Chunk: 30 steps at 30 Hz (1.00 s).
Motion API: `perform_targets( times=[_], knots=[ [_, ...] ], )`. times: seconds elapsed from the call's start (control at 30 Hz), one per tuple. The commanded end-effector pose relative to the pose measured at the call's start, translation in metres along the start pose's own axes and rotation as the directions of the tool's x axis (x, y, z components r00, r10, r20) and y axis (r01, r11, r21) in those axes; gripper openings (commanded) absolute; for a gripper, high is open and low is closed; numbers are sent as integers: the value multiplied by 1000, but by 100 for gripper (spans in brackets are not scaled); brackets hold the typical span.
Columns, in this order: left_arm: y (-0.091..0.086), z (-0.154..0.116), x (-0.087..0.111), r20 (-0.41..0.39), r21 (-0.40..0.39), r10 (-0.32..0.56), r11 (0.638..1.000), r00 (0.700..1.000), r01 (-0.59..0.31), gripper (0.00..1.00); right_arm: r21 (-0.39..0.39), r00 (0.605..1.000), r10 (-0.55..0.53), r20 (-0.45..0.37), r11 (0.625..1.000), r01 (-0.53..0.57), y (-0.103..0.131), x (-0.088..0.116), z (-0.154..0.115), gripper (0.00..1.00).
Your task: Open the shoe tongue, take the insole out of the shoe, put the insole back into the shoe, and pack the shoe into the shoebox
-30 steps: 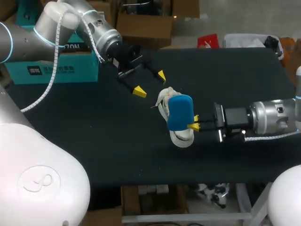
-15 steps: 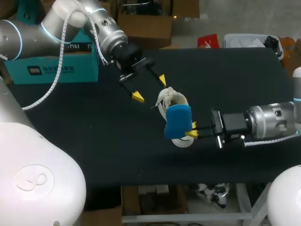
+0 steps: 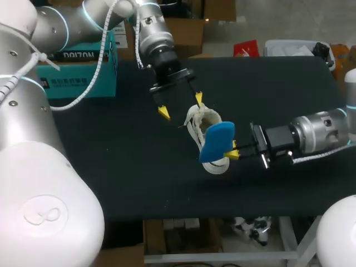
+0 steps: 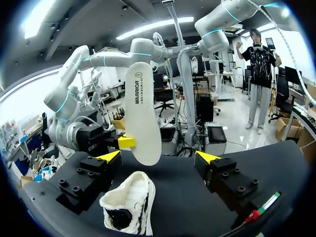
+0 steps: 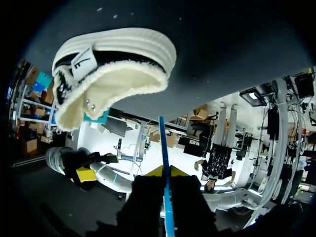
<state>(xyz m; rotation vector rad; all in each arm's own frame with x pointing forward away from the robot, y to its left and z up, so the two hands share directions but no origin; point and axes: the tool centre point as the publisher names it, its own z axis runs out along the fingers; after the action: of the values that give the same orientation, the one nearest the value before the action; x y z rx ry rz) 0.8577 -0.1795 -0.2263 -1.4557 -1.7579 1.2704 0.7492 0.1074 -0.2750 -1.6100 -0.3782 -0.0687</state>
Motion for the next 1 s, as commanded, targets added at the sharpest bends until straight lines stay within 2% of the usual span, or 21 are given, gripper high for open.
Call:
perform_targets(
  times=[0.03,0.6,0.87,1.0],
  knots=[
    [8,-7,-5,-254,32,3,999,967,5,100,1,1000,1,13,1000,-1,-1,1,-2,0],
    [11,-14,3,-79,39,21,999,997,-18,100,-20,999,-32,-12,999,32,-3,-10,-3,0],
    [14,-14,2,-31,25,-14,1000,999,15,100,-16,999,-44,-25,999,44,-2,-9,-3,0],
    [14,-14,2,-31,25,-14,1000,999,15,100,-16,999,-44,-25,999,44,-2,-9,-3,0]
  ],
)
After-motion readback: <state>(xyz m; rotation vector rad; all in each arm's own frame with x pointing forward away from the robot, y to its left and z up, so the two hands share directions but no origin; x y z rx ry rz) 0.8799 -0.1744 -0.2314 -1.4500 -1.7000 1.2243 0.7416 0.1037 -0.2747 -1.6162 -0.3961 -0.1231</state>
